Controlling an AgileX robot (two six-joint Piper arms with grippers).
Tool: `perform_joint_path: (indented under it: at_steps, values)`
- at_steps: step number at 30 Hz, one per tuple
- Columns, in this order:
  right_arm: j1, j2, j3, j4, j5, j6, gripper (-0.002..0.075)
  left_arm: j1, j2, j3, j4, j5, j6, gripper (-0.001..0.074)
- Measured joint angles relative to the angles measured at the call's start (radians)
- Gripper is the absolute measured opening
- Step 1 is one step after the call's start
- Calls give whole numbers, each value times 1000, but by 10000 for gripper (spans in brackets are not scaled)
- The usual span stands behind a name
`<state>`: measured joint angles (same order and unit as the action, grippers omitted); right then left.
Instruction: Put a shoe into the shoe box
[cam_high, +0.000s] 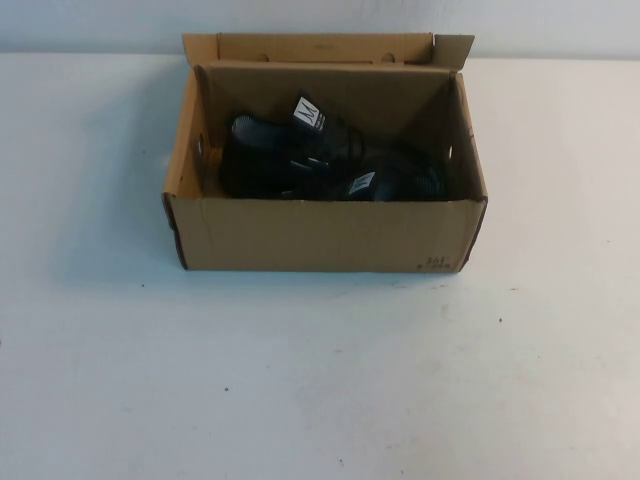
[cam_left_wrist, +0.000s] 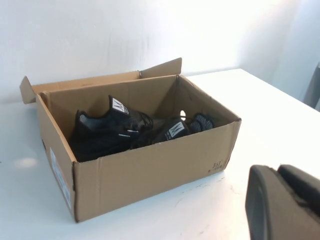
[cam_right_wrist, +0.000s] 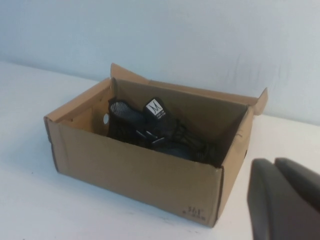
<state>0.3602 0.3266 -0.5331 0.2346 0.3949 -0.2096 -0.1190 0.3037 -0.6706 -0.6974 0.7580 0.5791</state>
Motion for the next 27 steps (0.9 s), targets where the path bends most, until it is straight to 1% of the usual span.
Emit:
perform_joint_path:
  at_steps: [14, 18, 20, 23, 27]
  values:
    - [0, 0, 2, 0, 98, 0, -16, 0, -3, 15, -7, -5, 0, 0]
    - [0, -2, 2, 2, 103, 0, -16, 0, -60, 53, 19, -19, 0, -1]
    - [0, -2, 2, 2, 103, 0, -16, 0, -97, 80, 81, -53, 0, -1]
    - [0, -2, 2, 2, 103, 0, -16, 0, -142, 148, 228, -144, 0, -1]
    - [0, -2, 2, 2, 103, 0, -16, 0, -217, 300, 448, -327, -15, -1]
